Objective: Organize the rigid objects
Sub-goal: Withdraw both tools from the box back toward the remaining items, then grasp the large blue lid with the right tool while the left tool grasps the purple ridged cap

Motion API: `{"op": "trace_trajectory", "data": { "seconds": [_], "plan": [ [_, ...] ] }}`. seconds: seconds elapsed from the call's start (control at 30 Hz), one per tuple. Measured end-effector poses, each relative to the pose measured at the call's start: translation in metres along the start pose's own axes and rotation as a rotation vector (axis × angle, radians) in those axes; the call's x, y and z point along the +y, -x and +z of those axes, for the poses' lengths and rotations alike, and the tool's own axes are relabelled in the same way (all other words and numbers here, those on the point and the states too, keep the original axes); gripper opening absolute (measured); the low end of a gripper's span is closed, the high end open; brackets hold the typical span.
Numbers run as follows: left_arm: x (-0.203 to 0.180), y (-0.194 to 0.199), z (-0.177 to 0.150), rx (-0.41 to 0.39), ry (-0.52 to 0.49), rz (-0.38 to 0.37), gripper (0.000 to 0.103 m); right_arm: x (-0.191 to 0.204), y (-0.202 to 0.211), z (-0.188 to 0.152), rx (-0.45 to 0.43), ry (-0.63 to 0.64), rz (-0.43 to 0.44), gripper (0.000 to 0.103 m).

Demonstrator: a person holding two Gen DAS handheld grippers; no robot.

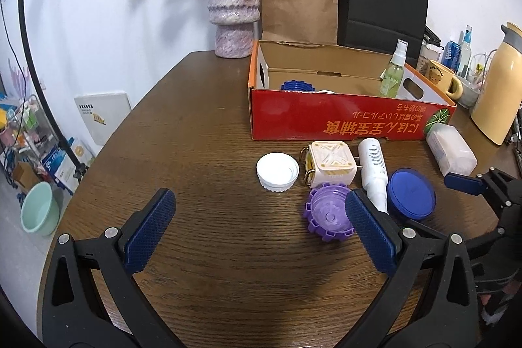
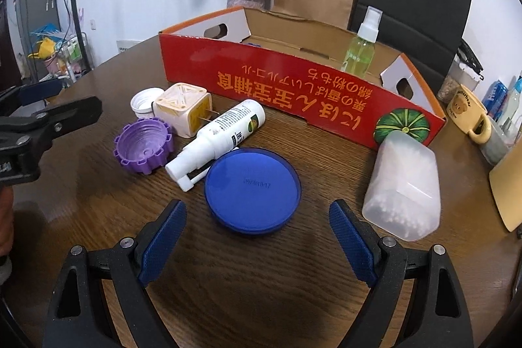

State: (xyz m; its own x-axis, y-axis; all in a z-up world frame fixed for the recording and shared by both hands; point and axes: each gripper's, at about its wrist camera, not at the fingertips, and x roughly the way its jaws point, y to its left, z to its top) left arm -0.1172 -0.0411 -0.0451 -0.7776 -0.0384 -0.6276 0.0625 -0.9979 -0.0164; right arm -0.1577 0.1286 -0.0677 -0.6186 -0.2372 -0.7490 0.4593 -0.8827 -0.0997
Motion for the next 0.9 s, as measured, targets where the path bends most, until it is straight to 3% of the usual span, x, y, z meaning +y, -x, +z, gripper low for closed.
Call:
{"op": "trace_trajectory", "data": {
  "seconds": [0.23, 0.27, 0.33, 0.5, 0.9],
  "plan": [
    [-0.001, 0.0, -0.001, 0.0, -0.001, -0.006, 0.103, -0.001, -0.011, 0.007, 0.025, -0.018, 0.039, 0.093],
    [-0.001, 0.0, -0.001, 0.0, -0.001, -0.007, 0.103, 0.0, -0.011, 0.008, 0.026, -0.018, 0.048, 0.09],
    [-0.001, 0.0, -0.001, 0.001, -0.002, -0.009, 0.103, 0.001, -0.012, 0.008, 0.028, -0.017, 0.062, 0.071],
    [-0.001, -0.002, -0.001, 0.009, -0.003, -0.009, 0.103, 0.006, -0.009, 0.009, 0.015, -0.005, 0.08, 0.071],
    [-0.014, -0.013, -0.006, 0.064, -0.034, -0.043, 0.103, -0.003, 0.023, 0.005, -0.105, -0.044, 0.023, 0.071]
  ]
}}
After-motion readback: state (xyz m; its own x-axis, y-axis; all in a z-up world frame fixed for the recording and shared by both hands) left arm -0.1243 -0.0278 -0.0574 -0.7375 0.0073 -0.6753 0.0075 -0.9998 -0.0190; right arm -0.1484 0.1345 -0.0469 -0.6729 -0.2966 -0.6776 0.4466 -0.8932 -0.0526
